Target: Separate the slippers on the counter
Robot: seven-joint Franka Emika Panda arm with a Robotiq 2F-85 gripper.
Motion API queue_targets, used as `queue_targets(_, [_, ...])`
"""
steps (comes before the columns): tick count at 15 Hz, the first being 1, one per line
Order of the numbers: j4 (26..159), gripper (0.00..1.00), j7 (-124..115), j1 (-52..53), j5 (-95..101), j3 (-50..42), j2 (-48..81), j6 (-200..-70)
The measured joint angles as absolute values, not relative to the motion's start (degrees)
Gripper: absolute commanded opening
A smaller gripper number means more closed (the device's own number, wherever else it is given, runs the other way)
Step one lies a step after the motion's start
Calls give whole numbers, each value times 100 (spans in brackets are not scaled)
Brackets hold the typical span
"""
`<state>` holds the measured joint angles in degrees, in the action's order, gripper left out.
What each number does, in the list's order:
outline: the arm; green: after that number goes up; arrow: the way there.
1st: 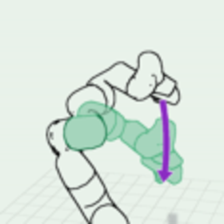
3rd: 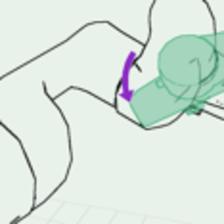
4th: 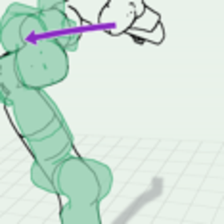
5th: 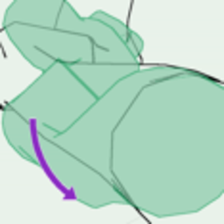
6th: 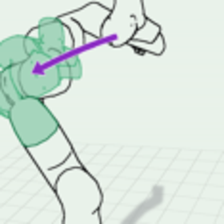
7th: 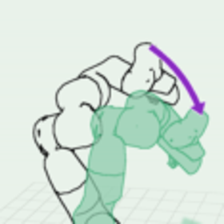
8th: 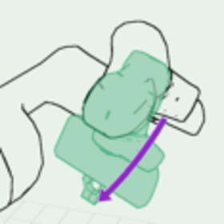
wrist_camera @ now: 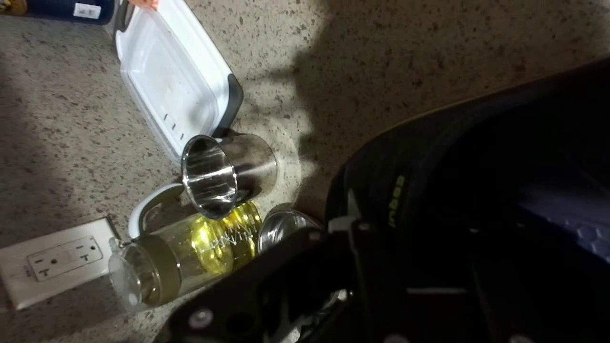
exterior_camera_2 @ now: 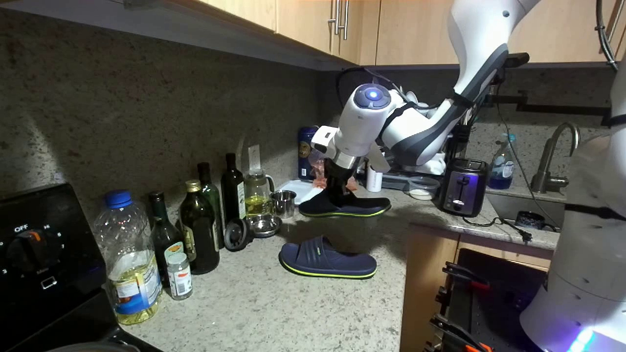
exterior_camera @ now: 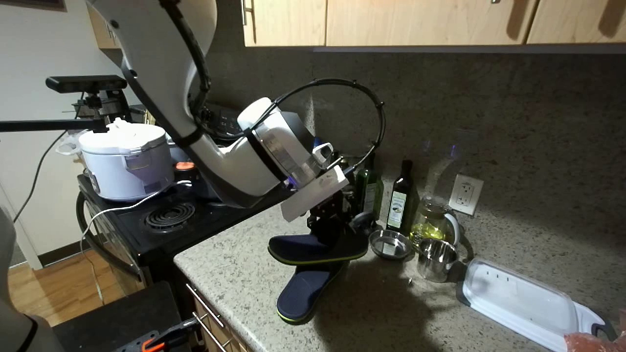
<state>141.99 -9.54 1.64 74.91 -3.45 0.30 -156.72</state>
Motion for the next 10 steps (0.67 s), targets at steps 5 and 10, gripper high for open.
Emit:
queue_targets(5, [14235, 2, -1433, 51, 8300, -544, 328, -16009])
queue_targets(10, [14229, 9, -1497, 33, 8331, -584, 514, -16055])
